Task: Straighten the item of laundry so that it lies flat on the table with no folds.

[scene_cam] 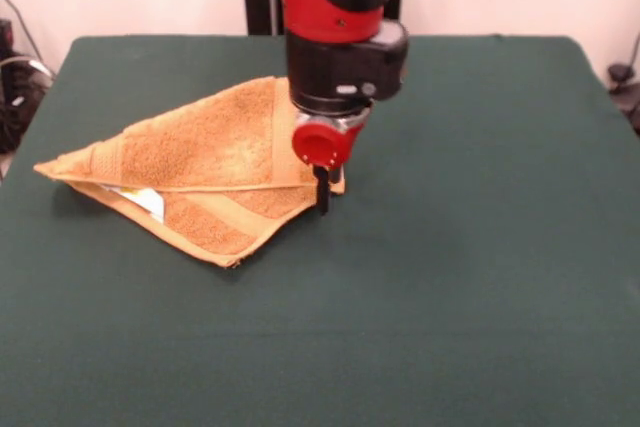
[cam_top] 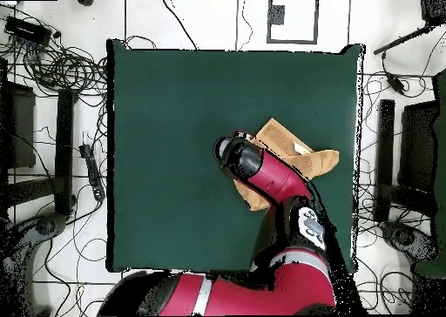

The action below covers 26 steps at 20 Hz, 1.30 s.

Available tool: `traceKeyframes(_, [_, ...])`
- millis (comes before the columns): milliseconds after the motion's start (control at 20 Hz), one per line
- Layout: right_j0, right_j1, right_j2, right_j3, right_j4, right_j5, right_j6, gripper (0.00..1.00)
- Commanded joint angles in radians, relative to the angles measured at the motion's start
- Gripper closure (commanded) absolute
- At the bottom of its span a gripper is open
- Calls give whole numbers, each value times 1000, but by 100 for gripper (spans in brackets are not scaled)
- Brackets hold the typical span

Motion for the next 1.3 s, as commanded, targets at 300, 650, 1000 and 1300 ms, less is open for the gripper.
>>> traceKeyframes(300, [-79, -23, 117, 132, -20, 7, 28, 0])
traceKeyframes(650, [-72, -86, 133, 216, -18, 10, 51, 0])
traceKeyframes(1000, [-15, -103, 134, 278, 27, -33, 132, 0])
traceKeyframes(1300, [-17, -69, 130, 245, 32, -51, 119, 0])
